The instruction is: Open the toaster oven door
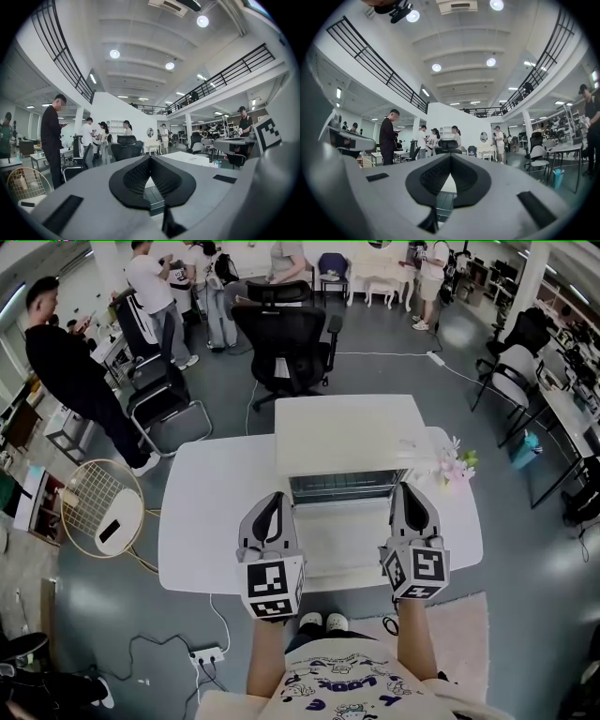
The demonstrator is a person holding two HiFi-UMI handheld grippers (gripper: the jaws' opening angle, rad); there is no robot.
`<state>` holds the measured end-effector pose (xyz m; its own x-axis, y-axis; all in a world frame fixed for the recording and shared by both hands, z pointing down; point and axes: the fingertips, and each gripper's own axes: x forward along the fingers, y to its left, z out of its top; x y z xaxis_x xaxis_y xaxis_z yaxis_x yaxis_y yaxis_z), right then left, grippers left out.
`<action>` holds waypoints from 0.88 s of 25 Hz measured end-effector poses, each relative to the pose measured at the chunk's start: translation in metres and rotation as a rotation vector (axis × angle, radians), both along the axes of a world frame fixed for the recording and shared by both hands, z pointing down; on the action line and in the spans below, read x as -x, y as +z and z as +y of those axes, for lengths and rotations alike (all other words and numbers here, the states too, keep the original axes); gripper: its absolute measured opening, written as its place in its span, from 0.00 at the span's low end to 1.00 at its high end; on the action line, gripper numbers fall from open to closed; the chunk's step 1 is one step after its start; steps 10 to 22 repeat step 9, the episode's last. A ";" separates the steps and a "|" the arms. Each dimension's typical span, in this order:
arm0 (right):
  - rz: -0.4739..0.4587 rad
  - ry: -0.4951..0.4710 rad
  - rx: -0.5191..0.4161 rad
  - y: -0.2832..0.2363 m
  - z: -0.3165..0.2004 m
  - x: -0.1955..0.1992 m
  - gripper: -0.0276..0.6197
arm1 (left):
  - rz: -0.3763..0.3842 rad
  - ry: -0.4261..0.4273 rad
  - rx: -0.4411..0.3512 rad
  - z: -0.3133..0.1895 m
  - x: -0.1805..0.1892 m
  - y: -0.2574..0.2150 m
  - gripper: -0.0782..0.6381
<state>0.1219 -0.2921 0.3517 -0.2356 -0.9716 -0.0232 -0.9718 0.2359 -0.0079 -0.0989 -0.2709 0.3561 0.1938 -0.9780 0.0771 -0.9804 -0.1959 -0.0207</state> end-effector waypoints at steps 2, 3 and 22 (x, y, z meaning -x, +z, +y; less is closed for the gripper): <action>0.001 0.001 -0.002 -0.001 -0.001 0.000 0.04 | -0.001 0.002 -0.001 -0.001 0.000 0.000 0.12; 0.002 0.001 -0.002 -0.001 -0.001 0.000 0.04 | -0.001 0.003 0.000 -0.001 0.000 -0.001 0.12; 0.018 0.002 -0.001 -0.004 -0.001 -0.001 0.04 | -0.003 0.000 0.003 -0.001 0.001 -0.001 0.12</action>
